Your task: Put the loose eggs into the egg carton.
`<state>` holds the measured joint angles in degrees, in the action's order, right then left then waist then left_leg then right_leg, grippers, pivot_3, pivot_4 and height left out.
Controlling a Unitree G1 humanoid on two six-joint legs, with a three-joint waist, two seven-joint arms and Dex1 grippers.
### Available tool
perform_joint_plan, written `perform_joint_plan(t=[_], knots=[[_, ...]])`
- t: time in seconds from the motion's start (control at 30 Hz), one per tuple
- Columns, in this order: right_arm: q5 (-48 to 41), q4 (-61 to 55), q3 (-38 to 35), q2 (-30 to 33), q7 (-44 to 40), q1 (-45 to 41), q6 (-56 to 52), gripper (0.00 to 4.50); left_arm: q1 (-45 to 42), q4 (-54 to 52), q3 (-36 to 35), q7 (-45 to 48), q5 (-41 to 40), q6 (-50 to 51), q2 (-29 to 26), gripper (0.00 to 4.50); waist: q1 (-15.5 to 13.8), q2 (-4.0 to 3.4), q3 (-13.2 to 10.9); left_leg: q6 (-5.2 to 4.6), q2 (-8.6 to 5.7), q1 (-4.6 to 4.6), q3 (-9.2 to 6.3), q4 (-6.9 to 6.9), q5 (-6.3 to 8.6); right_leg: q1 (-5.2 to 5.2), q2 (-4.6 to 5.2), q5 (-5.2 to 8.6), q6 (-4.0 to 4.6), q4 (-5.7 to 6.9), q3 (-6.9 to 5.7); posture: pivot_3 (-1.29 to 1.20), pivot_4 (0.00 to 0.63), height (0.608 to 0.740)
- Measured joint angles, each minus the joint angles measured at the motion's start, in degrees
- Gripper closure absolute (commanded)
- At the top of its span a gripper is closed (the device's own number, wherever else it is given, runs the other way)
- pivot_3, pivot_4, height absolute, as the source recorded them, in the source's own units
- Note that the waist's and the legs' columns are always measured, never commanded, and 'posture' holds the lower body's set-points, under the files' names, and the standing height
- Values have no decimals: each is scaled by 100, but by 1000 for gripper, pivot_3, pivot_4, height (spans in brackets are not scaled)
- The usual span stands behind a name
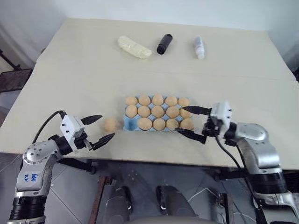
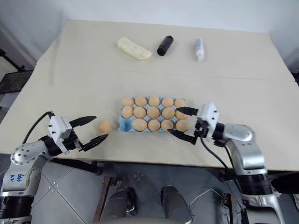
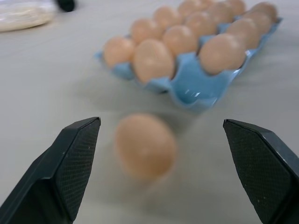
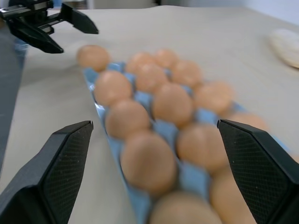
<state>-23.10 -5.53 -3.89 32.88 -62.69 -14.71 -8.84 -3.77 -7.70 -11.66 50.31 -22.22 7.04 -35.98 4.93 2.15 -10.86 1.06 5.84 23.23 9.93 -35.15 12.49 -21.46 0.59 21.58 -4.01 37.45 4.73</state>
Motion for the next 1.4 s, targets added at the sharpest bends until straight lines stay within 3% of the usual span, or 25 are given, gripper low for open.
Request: perform_joint_plan(t=[0.27, 0.4, 0.7, 0.87, 1.2, 1.4], knots=[[-98, -141, -565, 206, -33, 1170, 442, 37, -234, -78, 285, 28, 20, 19, 7, 0, 23, -2, 0, 7, 5, -8, 3, -6, -8, -1, -10, -1, -3, 11, 12, 0, 150, 740], [-109, -141, -561, 182, -34, 1172, 720, 37, -235, 8, 288, 25, 59, -42, -3, 0, 7, -1, 0, 2, -1, -9, 1, -8, -11, 0, -3, -4, -8, 14, 11, 0, 150, 740], [-180, -347, -18, -83, -75, 578, 870, 37, 505, 554, -993, 30, -119, -5, -457, 0, 73, -1, 0, 8, 5, -9, -2, 0, -6, -5, -2, 3, 3, 18, 3, 0, 150, 740], [-221, -367, 206, -123, -147, 430, 869, 37, 776, 803, -1145, 197, -122, 5, -559, 0, -8, 2, -1, 23, -1, -6, -3, 0, 15, -4, 10, 4, 5, 13, -3, 0, 150, 740], [-218, -421, 358, -124, -89, 434, 871, 37, 30, 651, -361, 228, -172, 359, -304, 0, -18, 3, 0, -4, -1, -6, -6, -1, 5, -2, 5, 3, 6, 16, -6, 0, 150, 740], [-216, -602, 361, -124, 63, 499, 848, 37, -661, 1409, 213, 104, 310, 131, -48, 0, 0, 4, 0, 3, 2, -6, 0, -4, -4, -5, -2, 4, 4, 17, 1, 0, 150, 740]])
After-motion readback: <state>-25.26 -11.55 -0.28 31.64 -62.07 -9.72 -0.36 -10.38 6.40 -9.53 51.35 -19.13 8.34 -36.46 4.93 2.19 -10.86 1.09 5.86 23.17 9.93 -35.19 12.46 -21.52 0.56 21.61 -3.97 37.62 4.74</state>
